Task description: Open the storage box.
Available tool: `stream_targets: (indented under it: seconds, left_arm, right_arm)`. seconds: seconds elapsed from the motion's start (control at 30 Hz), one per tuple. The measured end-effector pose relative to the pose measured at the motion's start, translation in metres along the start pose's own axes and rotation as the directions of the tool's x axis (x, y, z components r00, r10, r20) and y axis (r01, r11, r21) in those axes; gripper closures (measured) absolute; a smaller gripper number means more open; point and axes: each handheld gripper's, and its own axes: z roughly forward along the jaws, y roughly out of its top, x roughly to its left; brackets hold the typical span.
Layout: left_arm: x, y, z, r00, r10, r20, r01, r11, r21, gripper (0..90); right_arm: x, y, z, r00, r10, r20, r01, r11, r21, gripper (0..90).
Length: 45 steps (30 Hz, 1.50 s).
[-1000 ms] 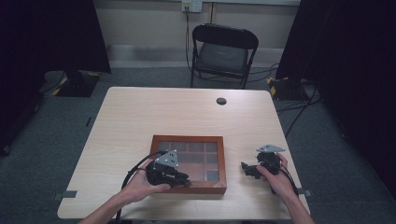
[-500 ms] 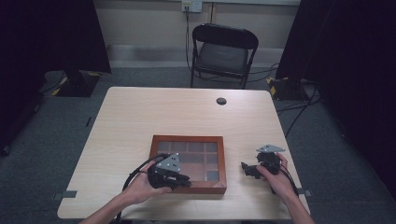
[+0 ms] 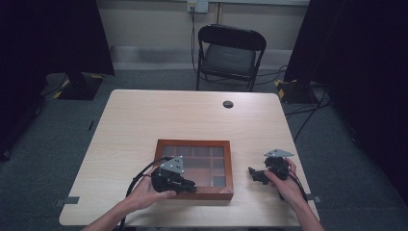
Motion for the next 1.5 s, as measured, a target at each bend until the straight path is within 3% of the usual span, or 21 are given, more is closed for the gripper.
stream_targets:
  seconds: [0.27,1.5]
  left_arm:
    - [0.001,0.000,0.000,0.9992,-0.041,0.006,0.041,0.9991,-0.007,81.5]
    - [0.005,0.022,-0.027,0.9987,-0.039,0.033,0.042,0.9946,-0.094,81.5]
  right_arm:
    - [0.000,0.000,0.000,1.0000,-0.001,0.000,0.001,1.000,0.000,0.0]
    - [0.000,0.000,0.000,1.0000,-0.001,0.000,0.001,1.000,0.000,0.0]
